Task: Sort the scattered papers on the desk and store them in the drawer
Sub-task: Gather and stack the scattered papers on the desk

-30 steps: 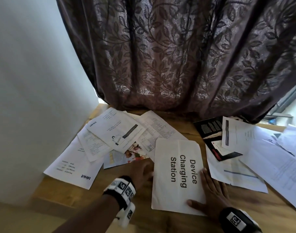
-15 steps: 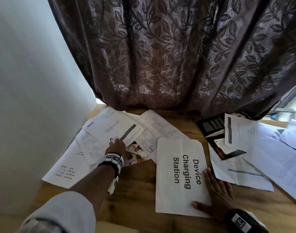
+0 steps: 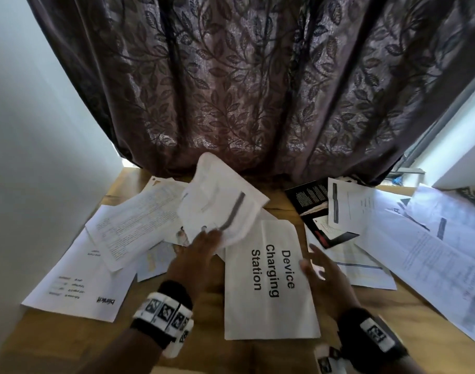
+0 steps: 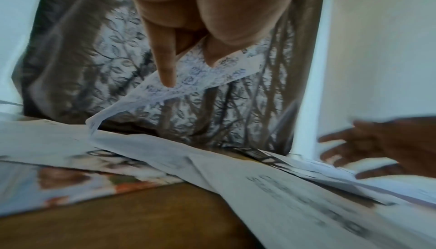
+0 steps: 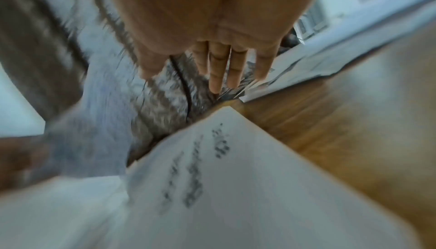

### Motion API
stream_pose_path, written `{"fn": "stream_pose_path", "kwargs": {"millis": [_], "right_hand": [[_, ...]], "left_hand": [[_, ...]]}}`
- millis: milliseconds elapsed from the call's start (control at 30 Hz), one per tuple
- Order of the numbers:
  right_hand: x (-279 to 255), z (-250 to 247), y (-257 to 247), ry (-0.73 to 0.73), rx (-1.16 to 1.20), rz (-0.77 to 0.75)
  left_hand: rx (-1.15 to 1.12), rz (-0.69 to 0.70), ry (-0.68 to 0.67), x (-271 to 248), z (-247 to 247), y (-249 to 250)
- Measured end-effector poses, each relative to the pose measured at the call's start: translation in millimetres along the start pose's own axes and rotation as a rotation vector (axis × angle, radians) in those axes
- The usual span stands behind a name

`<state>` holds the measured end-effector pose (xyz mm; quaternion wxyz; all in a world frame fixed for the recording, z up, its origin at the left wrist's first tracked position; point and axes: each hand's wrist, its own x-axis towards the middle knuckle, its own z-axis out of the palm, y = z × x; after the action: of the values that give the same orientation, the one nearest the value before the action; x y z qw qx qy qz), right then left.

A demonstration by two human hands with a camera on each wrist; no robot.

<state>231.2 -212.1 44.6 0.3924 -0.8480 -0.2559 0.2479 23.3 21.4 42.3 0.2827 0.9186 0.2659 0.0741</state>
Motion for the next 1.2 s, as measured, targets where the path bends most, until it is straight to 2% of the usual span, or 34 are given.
{"fn": "stream_pose_path", "kwargs": {"millis": [33,100,167,233,333,433,500,567,700,900,1200], "right_hand": [[1,-5,-9,0.007,0.261,0.096],[8,-18,-13,-0.057,0.622,0.267],[14,-23,-10,-0.144,0.703,0.366],[15,-22,-1,-0.161,0.554,0.373],[14,-14,17,-0.179,0.157,0.231],[12,-4,41,-0.195,0.013,0.203],[11,-1,51,-0.181,0.008,0.200],[8,0,49,-0.173,-0.027,0.182],[3,2,43,-0.157,-0.106,0.140],[-3,9,34,-0.153,-0.142,0.114],[-5,11,39,-0.148,-0.168,0.120]], "left_hand": [[0.099,0.036,-0.050,-6,13,7],[0.198,0.152,0.010,-23,31,26],[0.221,0.306,0.010,-37,56,24],[0.357,0.378,-0.035,-48,70,26],[0.390,0.364,-0.269,-56,73,35],[0.376,0.331,-0.314,-61,70,36],[0.366,0.265,-0.349,-62,58,41],[0.287,0.244,-0.251,-61,53,42],[0.042,0.062,-0.136,-44,55,30],[0.037,-0.119,-0.247,-17,66,15],[0.208,-0.135,-0.342,-14,70,5]]}}
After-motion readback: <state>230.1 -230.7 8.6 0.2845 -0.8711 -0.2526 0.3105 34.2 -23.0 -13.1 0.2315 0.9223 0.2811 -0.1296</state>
